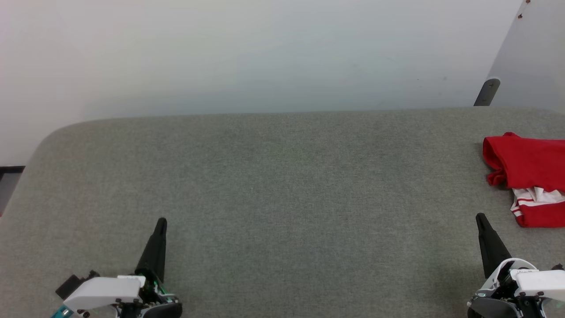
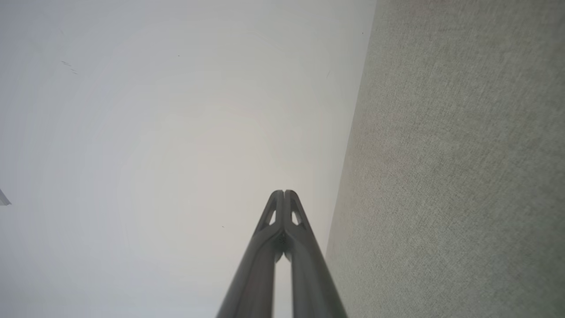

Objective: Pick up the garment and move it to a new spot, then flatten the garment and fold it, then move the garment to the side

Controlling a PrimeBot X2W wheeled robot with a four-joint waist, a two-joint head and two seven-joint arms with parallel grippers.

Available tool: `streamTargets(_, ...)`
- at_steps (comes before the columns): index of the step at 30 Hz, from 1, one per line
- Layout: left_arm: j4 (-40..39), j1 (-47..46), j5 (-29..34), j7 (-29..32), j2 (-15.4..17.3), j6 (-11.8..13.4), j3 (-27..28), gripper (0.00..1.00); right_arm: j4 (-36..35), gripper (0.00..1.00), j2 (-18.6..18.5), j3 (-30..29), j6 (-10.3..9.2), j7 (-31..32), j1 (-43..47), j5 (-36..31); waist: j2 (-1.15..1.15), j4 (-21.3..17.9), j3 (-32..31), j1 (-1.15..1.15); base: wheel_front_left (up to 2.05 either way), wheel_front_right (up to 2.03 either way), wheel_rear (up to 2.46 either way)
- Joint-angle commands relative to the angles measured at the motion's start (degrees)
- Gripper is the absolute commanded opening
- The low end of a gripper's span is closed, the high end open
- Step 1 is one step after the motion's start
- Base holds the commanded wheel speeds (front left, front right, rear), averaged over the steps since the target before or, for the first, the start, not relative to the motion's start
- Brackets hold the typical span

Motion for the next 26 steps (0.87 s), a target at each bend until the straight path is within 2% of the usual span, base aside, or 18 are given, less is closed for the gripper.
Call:
streamTargets(1,0.0,-0.5,-0.2,0.1,0.0,-0.3,0.1,0.00,0.0,0.00,0.2,0.0,0.02,0.1,-0.2,0.2,0.00,0.0,0.0,0.00,0.00,0.00,0.00)
streamTargets(26,0.0,-0.5,-0.2,0.1,0.0,-0.3,0.1,0.00,0.0,0.00,0.2,0.0,0.02,0.1,-0.2,0.2,0.00,0.0,0.0,0.00,0.00,0.00,0.00)
